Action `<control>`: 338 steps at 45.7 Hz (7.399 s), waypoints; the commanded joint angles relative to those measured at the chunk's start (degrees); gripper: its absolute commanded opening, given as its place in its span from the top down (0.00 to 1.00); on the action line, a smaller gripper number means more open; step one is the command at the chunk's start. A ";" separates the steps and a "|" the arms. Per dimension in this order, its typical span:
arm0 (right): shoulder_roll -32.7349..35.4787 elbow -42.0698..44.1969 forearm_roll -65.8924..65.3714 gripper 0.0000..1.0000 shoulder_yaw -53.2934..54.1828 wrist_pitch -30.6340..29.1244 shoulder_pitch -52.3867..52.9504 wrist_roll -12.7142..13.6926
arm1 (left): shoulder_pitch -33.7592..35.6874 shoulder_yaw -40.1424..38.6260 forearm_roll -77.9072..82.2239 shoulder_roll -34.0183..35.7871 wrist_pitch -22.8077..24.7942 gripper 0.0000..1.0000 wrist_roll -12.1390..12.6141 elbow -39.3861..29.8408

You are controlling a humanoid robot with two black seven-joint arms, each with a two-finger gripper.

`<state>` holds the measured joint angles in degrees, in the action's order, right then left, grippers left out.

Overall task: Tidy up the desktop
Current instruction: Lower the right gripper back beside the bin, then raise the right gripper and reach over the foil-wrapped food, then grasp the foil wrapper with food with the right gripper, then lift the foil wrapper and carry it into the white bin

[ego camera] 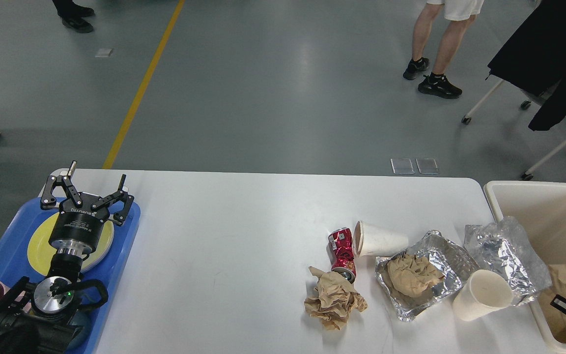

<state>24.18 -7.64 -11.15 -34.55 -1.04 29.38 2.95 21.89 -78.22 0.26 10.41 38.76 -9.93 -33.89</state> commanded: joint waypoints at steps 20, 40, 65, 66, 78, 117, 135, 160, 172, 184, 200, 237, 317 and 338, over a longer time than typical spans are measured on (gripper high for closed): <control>0.69 -0.71 -0.10 0.00 -0.43 0.95 0.06 0.04 | 0.00 0.00 0.00 0.05 0.00 0.03 0.00 0.05; 13.43 -8.26 -1.86 0.00 -0.96 -7.48 11.21 3.90 | 0.00 0.00 0.00 0.05 0.00 0.03 0.00 -0.04; 17.93 -48.43 -16.10 0.00 -28.98 -24.61 69.47 14.98 | 0.00 0.00 0.00 -0.03 0.00 0.03 0.00 -0.04; 16.79 -49.22 -16.10 0.00 -30.30 -26.28 71.67 14.90 | 0.00 0.00 0.00 -0.03 0.00 0.03 0.00 -0.04; 4.57 -67.14 -15.66 0.00 -36.90 -41.94 93.56 14.89 | 0.00 0.00 0.00 0.05 0.00 0.03 0.00 0.05; -8.71 -80.52 -2.30 0.00 -44.46 -31.57 107.55 -0.31 | 0.00 0.00 0.00 -0.03 0.09 0.03 0.09 -0.04; -7.48 -79.73 -3.27 0.00 -44.37 -27.45 97.09 -0.13 | 0.00 0.00 0.00 -0.03 0.09 0.03 0.00 -0.04; -8.79 -80.87 -12.92 0.03 -25.66 -19.01 76.18 1.53 | 0.00 0.00 0.00 -0.03 0.09 0.03 0.00 -0.04; -13.10 -75.69 -19.09 0.03 -22.23 -13.38 64.14 1.80 | 0.00 0.00 0.00 -0.03 0.09 0.03 0.00 -0.04; -16.44 -66.20 -18.03 0.05 -21.26 -9.86 54.82 1.97 | 0.00 0.00 0.00 -0.03 0.09 0.03 0.00 -0.04; -17.94 -58.63 -17.95 0.18 -21.35 -9.86 48.84 1.97 | 0.00 0.00 0.00 -0.03 0.09 0.03 0.00 -0.04; -18.64 -55.20 -17.95 1.00 -21.52 -10.04 45.41 1.97 | 0.00 0.00 0.00 0.05 0.09 0.03 0.00 -0.04; -8.80 -81.92 4.64 1.00 -51.66 -33.24 103.07 -7.60 | 0.09 0.00 0.00 -0.03 0.09 0.03 0.09 -0.04; 8.77 -63.13 5.43 1.00 -57.38 -30.61 88.41 -7.08 | 0.00 0.00 0.00 -0.03 0.00 0.03 0.00 -0.04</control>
<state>28.12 -78.82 -5.40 -92.61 -32.04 124.89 -4.17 21.89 -78.22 0.27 10.43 38.84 -9.93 -33.87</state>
